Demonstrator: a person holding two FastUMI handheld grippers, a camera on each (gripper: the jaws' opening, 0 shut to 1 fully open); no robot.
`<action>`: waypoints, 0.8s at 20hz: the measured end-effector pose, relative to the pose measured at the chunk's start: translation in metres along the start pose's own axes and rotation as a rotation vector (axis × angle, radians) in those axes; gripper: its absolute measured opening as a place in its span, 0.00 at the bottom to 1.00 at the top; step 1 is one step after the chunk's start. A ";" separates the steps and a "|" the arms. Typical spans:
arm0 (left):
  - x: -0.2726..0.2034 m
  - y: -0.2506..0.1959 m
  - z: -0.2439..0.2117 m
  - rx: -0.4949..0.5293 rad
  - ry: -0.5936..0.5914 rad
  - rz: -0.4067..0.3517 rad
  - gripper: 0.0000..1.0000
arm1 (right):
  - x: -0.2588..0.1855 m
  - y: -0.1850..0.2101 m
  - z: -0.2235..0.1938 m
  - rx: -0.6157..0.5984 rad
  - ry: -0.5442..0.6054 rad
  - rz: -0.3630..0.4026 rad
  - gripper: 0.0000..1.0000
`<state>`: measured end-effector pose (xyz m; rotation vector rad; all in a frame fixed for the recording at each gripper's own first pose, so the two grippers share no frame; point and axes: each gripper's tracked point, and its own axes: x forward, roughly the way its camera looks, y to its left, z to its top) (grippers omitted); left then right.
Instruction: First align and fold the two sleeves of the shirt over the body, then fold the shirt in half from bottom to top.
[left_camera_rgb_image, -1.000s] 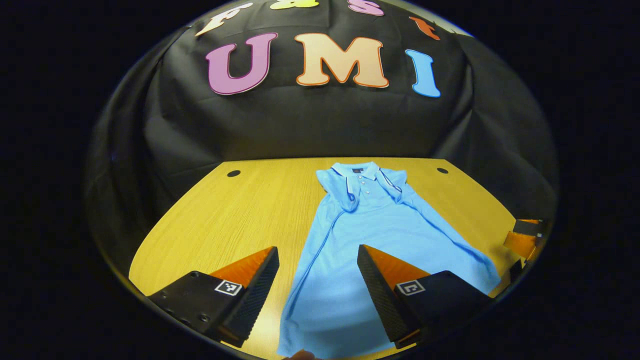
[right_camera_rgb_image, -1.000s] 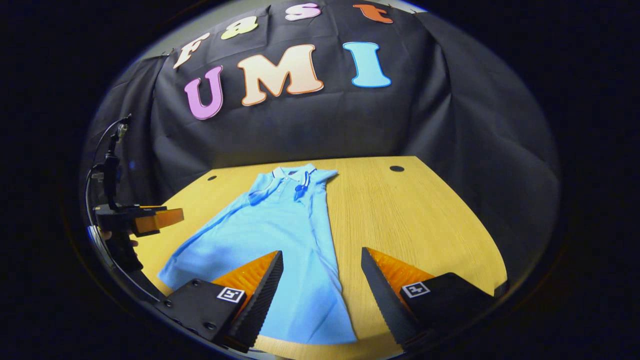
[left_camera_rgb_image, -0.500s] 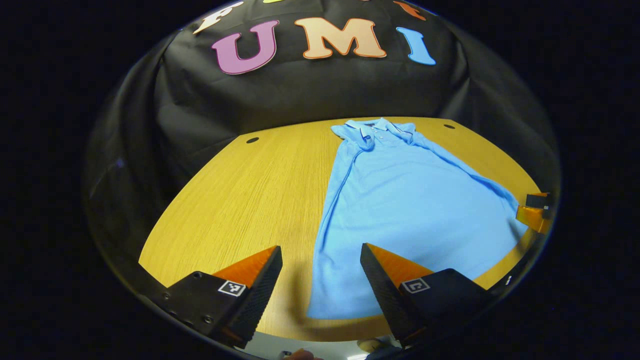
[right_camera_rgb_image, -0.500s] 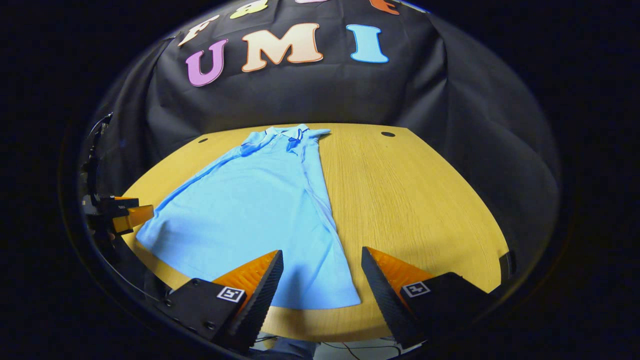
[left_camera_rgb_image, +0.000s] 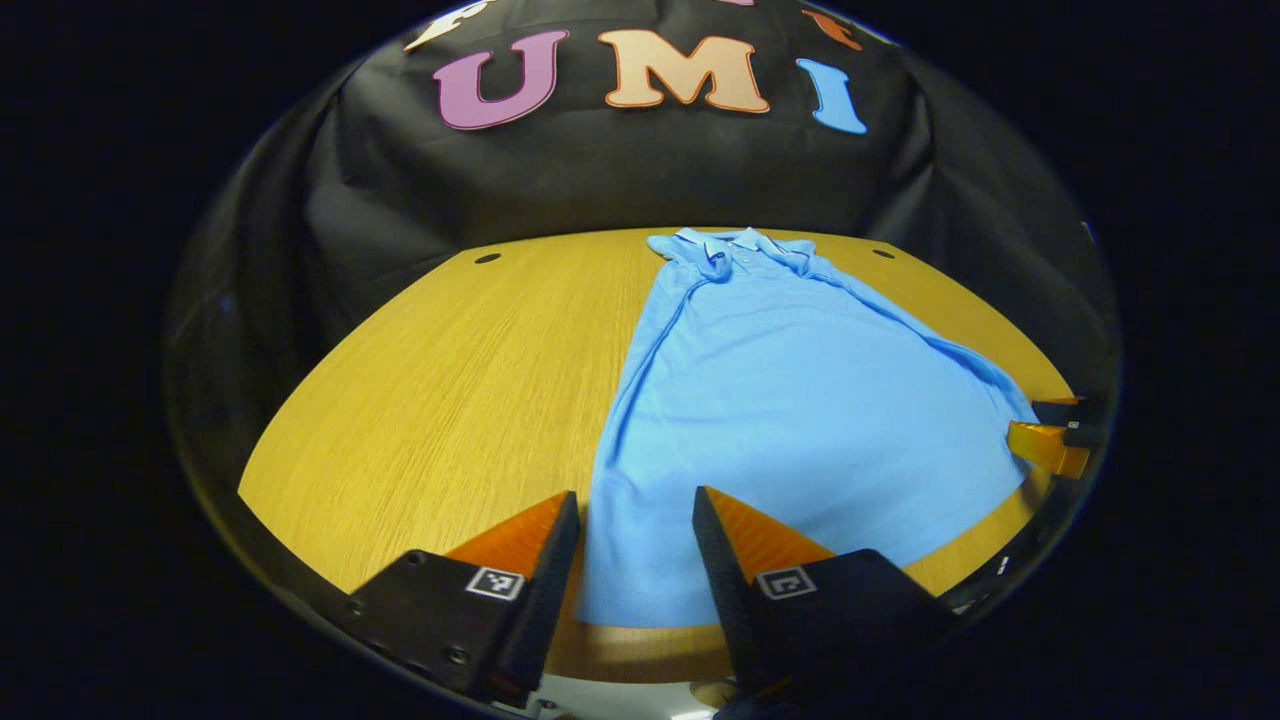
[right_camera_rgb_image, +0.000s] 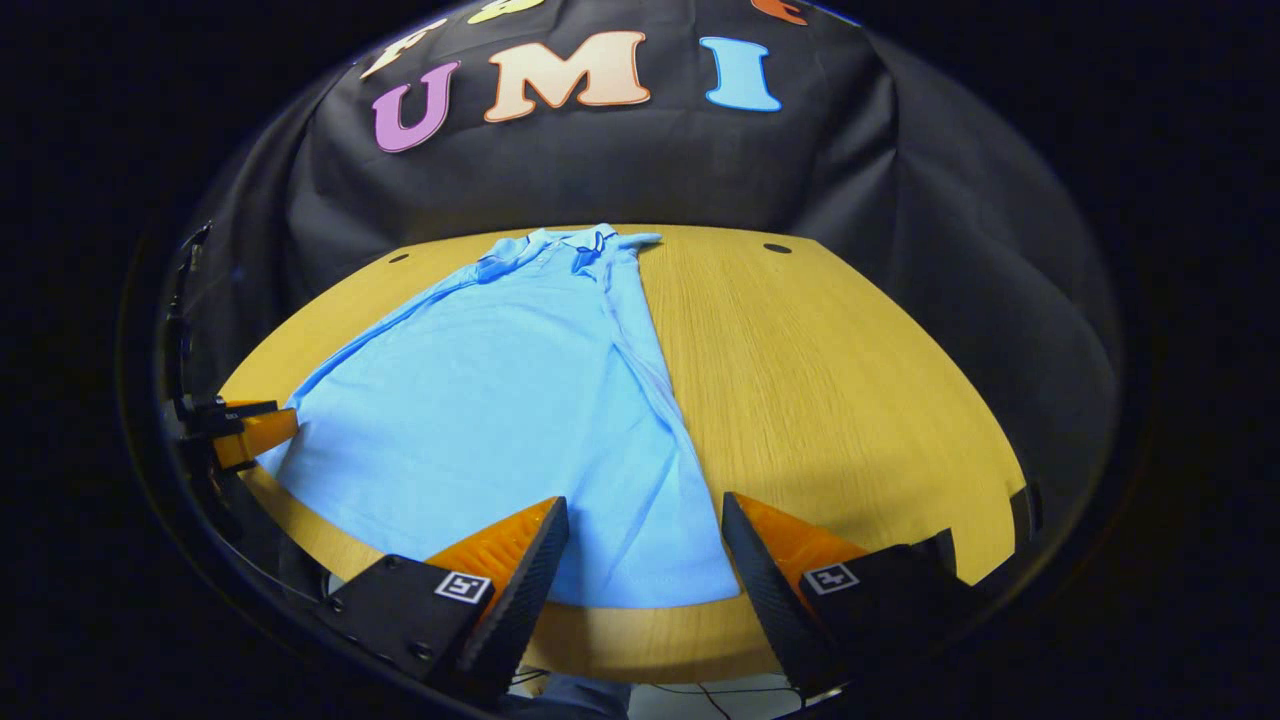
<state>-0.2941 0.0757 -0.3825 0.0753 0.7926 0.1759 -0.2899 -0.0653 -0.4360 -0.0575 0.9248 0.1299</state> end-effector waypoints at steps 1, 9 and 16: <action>0.000 -0.007 0.002 0.015 -0.015 -0.011 0.62 | 0.001 0.003 0.001 0.007 -0.003 0.003 0.96; 0.003 -0.022 0.004 -0.078 0.040 0.018 0.00 | 0.002 0.042 0.001 -0.019 -0.023 0.063 0.03; 0.006 -0.017 0.015 -0.185 0.069 0.016 0.00 | 0.005 0.045 0.042 0.044 -0.047 0.136 0.00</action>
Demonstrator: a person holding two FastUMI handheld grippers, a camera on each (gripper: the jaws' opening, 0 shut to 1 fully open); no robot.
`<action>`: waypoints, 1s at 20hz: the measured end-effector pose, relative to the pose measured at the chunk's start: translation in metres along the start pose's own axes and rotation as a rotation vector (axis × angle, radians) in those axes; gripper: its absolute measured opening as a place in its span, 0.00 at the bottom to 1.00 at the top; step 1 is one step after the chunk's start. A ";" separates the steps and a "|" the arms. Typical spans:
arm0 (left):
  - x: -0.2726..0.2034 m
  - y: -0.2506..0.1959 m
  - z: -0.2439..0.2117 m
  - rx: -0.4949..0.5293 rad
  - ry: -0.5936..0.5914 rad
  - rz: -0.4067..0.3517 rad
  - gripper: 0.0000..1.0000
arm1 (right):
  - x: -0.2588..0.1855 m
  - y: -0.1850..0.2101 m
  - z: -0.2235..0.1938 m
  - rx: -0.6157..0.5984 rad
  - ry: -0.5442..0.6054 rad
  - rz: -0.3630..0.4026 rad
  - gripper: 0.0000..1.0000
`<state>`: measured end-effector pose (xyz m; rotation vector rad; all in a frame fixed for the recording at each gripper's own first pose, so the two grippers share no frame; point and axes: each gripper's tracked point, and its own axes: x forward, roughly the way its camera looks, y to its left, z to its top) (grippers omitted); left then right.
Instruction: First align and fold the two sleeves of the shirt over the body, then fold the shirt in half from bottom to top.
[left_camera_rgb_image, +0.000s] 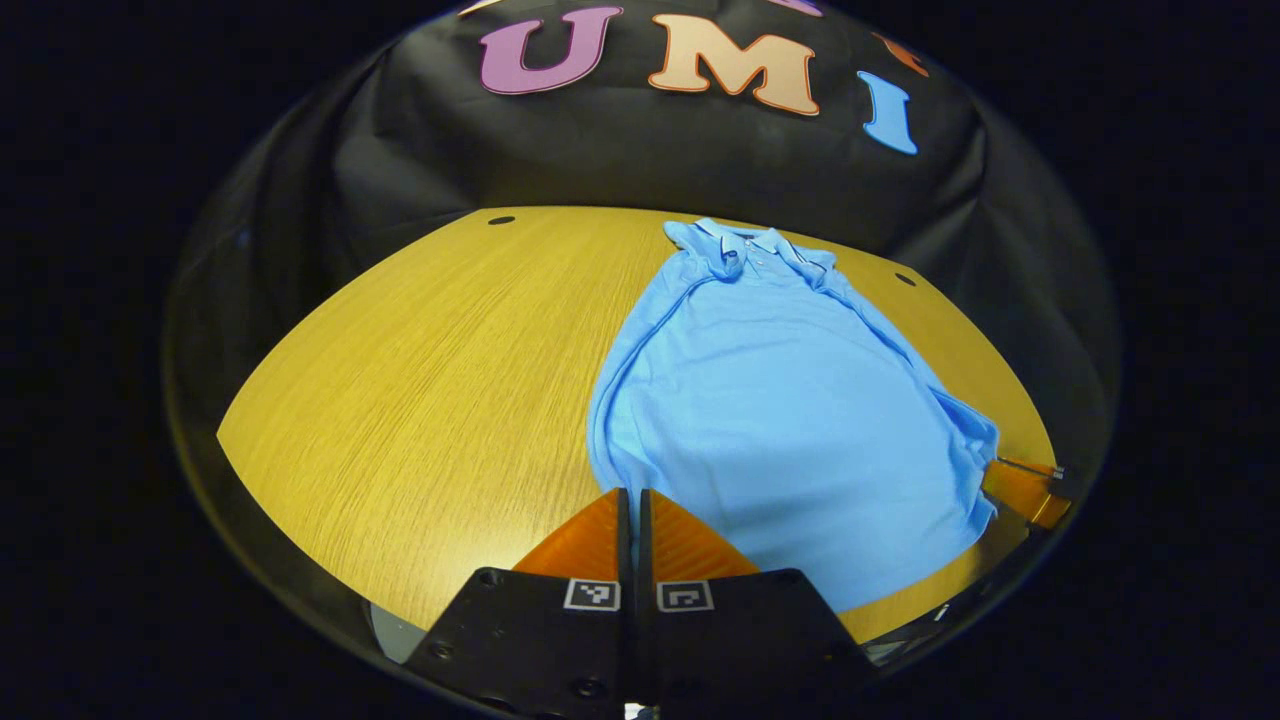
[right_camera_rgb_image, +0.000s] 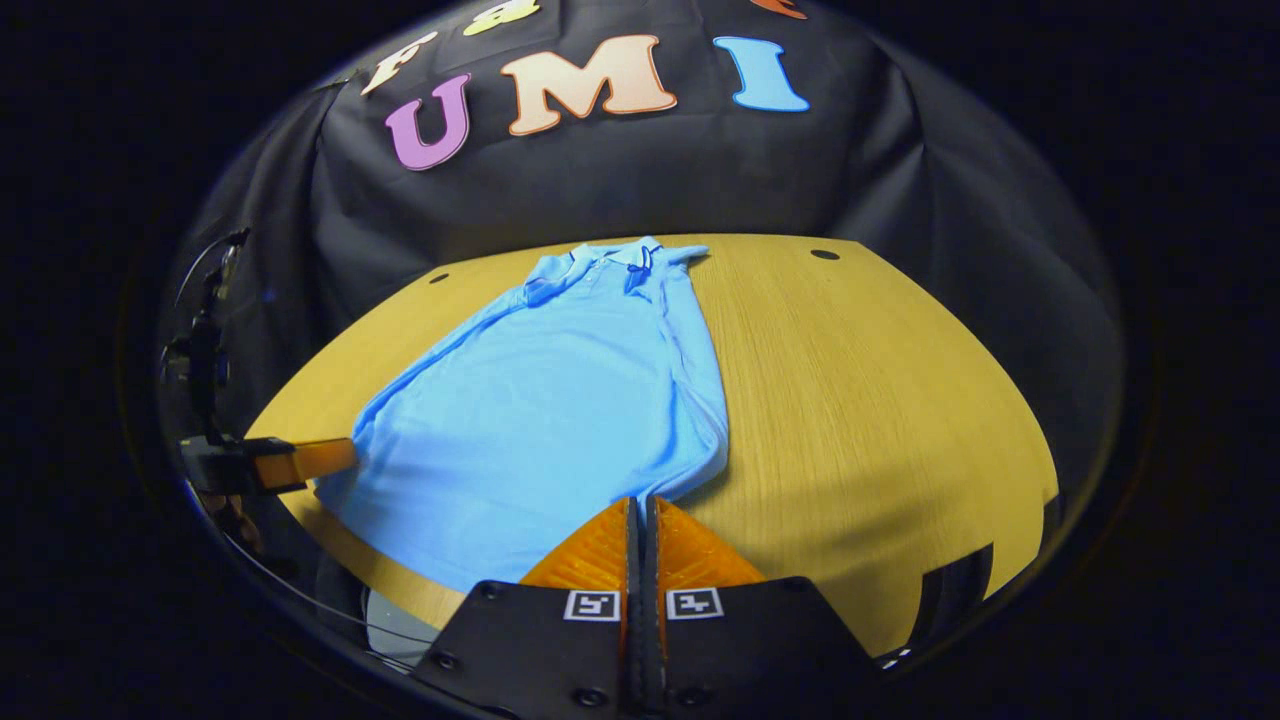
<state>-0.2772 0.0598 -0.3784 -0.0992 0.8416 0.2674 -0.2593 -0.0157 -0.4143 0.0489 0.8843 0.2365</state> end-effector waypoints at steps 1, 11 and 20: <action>0.001 -0.001 0.005 -0.014 0.001 -0.008 0.00 | 0.002 0.000 0.009 0.011 -0.010 0.008 0.00; 0.037 -0.014 0.089 -0.060 -0.070 -0.020 0.00 | 0.051 0.001 0.097 0.029 -0.092 0.068 0.02; 0.101 -0.036 0.178 -0.072 -0.138 -0.034 0.00 | 0.128 -0.009 0.181 0.085 -0.162 0.097 0.00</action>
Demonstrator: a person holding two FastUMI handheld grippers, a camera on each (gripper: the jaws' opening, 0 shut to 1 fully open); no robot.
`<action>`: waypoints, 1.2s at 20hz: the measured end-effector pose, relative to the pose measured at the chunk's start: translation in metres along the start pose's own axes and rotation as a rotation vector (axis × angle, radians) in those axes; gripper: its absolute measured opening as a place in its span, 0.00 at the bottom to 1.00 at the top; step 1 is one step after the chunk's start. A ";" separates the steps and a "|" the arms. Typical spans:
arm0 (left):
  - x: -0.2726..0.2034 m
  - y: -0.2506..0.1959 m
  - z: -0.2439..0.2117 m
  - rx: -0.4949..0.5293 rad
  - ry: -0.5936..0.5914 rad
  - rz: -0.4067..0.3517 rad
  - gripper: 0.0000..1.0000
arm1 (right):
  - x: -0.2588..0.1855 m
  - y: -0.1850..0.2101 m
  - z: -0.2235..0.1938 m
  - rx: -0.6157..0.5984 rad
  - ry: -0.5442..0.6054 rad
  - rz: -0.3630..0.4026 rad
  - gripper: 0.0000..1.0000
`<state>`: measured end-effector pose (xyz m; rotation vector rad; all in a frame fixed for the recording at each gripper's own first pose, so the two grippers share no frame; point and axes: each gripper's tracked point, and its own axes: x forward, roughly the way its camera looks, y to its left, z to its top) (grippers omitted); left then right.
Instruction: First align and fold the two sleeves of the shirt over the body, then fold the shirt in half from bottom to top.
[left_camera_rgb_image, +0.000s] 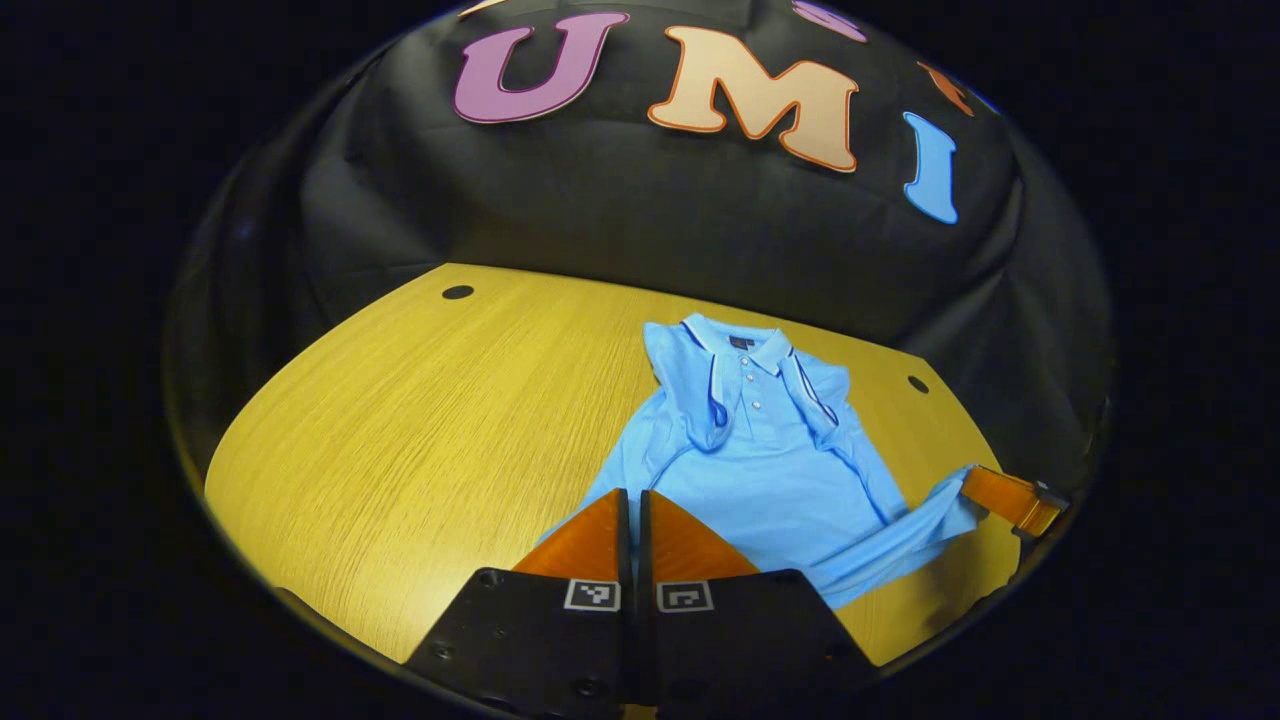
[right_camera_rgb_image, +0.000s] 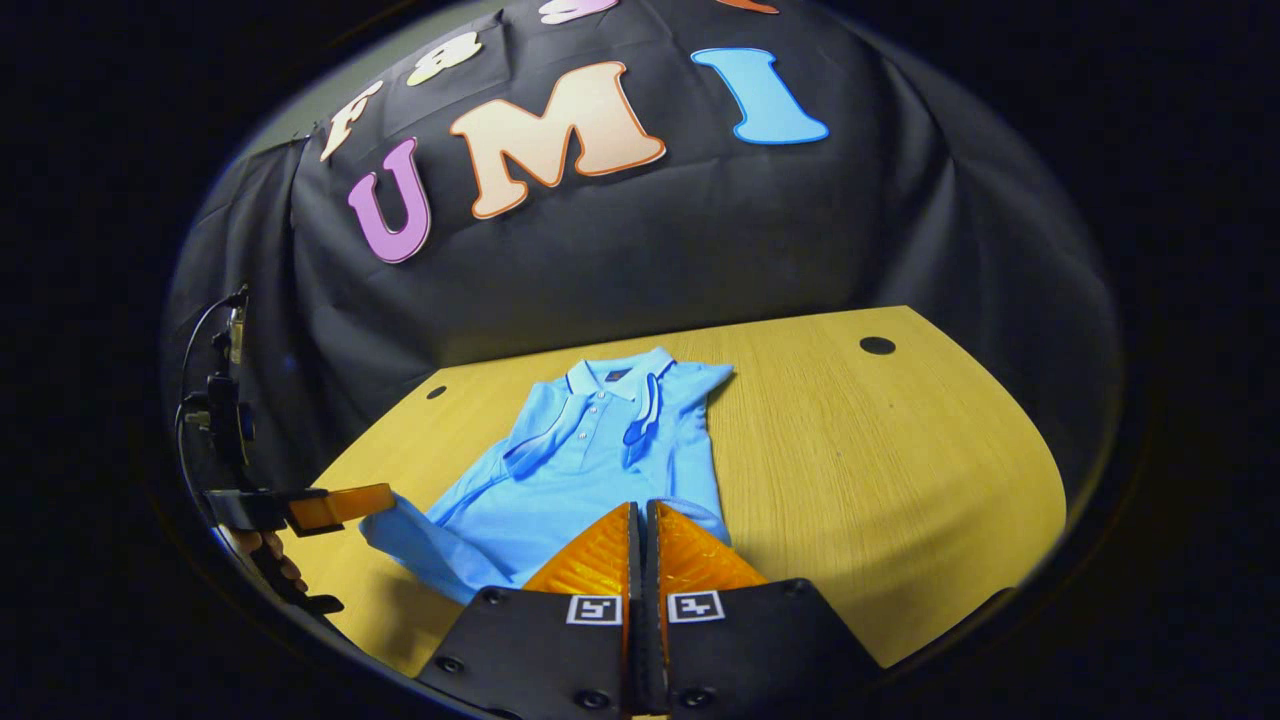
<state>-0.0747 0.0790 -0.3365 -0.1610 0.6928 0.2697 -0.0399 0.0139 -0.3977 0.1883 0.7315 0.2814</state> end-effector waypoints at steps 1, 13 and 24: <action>0.009 -0.002 0.008 -0.001 -0.007 0.001 0.00 | 0.013 -0.002 0.008 0.001 -0.007 0.001 0.02; 0.137 -0.015 0.118 0.035 -0.114 0.025 0.00 | 0.177 -0.030 0.092 0.017 -0.110 0.004 0.02; 0.143 -0.022 0.121 0.091 -0.132 0.077 0.98 | 0.187 -0.044 0.099 0.022 -0.087 -0.050 0.96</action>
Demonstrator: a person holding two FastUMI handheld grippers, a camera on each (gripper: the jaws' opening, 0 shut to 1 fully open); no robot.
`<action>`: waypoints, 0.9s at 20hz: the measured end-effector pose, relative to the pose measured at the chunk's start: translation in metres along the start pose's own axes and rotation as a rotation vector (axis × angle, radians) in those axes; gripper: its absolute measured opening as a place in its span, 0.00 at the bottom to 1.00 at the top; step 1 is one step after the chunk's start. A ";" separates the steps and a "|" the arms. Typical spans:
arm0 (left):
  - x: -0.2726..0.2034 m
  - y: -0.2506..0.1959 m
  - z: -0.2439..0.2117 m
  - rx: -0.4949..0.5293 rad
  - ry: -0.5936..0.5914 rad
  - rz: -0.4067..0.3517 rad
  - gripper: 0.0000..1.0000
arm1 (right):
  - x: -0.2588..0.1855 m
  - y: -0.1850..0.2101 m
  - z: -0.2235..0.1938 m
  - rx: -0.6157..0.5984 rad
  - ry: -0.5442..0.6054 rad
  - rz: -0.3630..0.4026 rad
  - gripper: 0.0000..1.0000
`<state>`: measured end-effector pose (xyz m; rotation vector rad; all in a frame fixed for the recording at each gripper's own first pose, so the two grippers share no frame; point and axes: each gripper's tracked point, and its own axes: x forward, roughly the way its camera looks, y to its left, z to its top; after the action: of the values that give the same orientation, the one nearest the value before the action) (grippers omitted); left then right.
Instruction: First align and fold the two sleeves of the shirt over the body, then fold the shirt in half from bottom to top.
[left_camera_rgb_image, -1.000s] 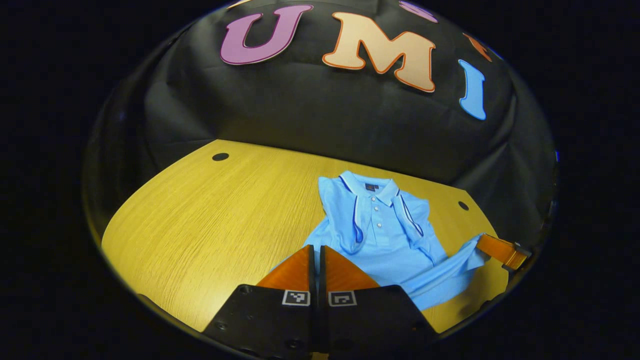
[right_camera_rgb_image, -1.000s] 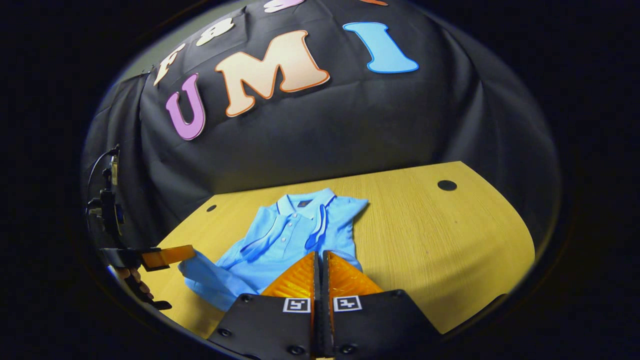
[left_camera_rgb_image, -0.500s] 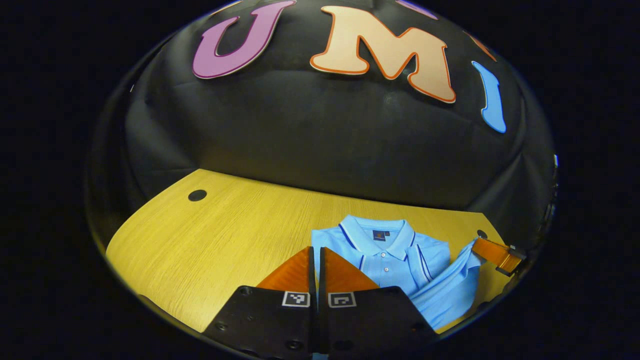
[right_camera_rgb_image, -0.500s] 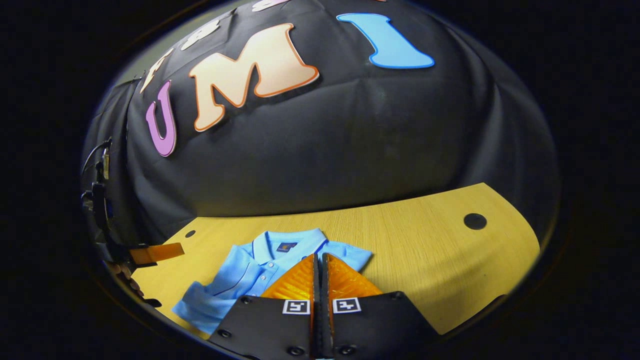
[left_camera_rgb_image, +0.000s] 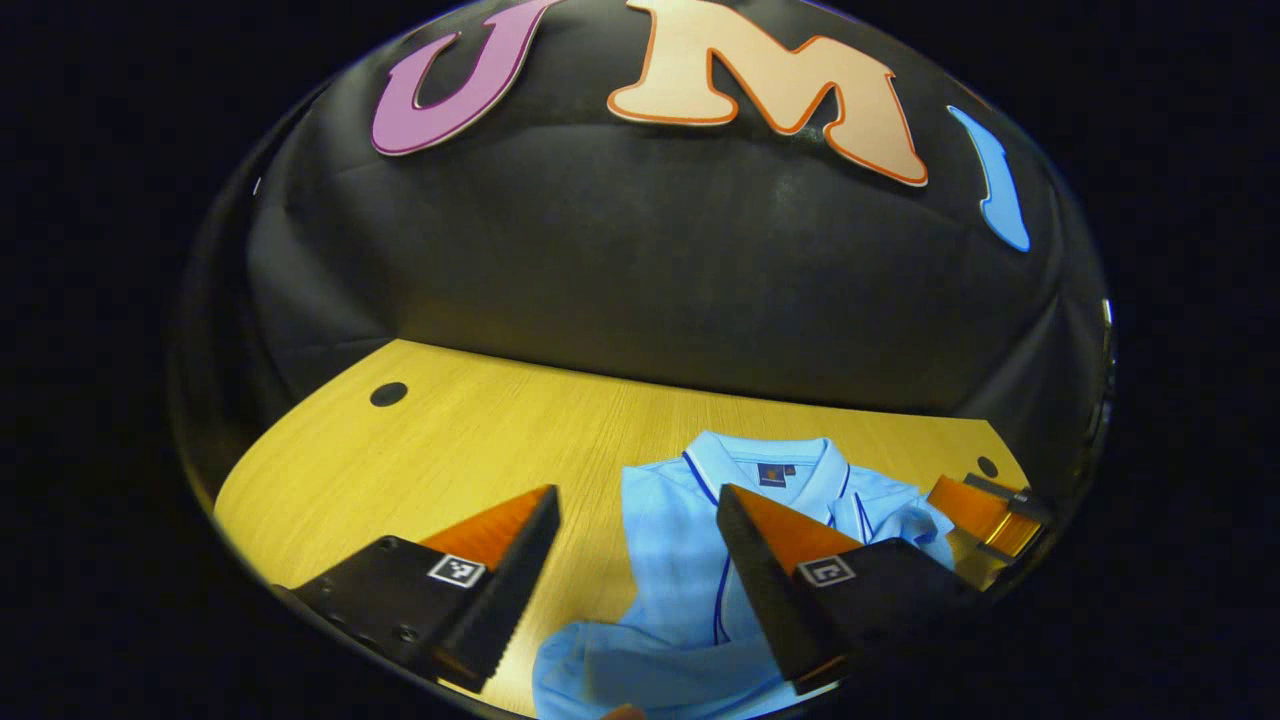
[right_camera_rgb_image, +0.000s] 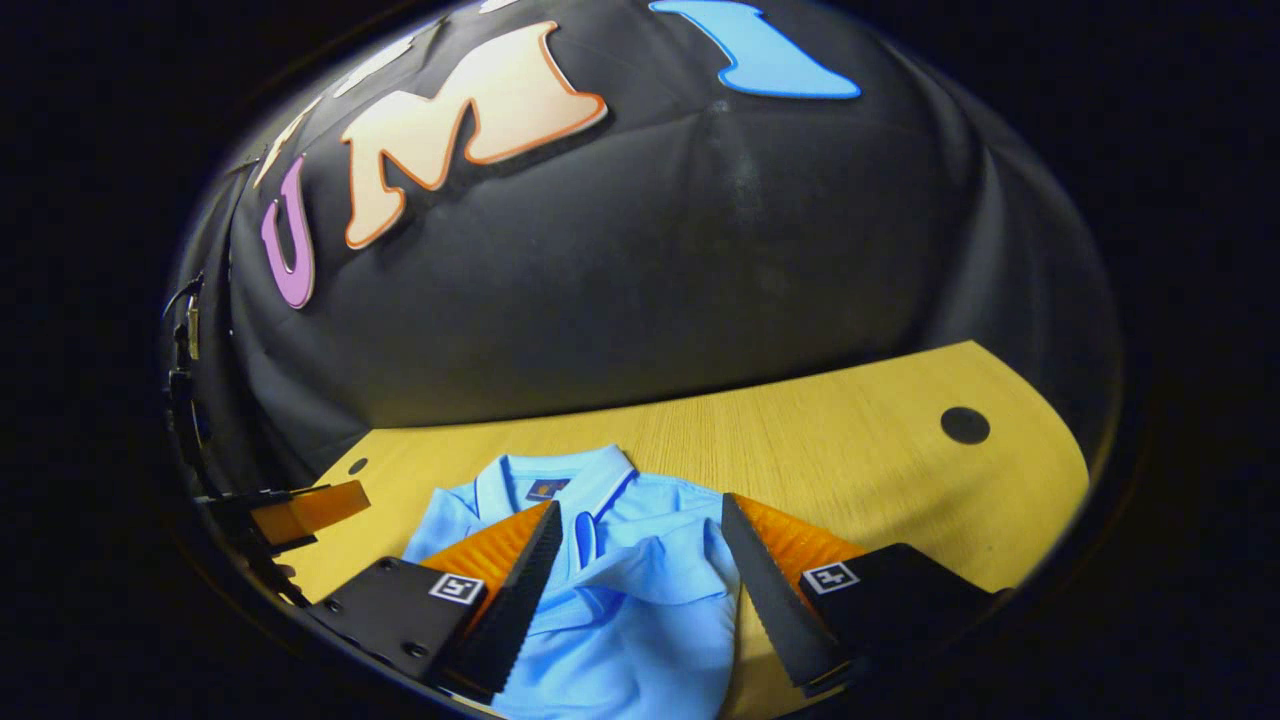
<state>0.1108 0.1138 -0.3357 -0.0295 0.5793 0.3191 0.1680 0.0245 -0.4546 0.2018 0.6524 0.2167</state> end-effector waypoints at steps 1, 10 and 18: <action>-0.015 -0.003 0.004 0.020 -0.025 -0.002 0.92 | -0.019 -0.001 0.013 -0.028 -0.025 -0.018 0.98; -0.155 -0.026 0.050 0.049 -0.188 -0.128 0.95 | -0.220 0.058 0.090 -0.211 -0.317 -0.090 0.98; -0.271 -0.009 0.065 0.110 -0.308 -0.140 0.95 | -0.335 0.083 0.079 -0.144 -0.364 -0.104 0.96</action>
<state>-0.0655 0.0354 -0.1351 0.0838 0.2861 0.1506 -0.0535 0.0074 -0.1791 0.0653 0.2830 0.1209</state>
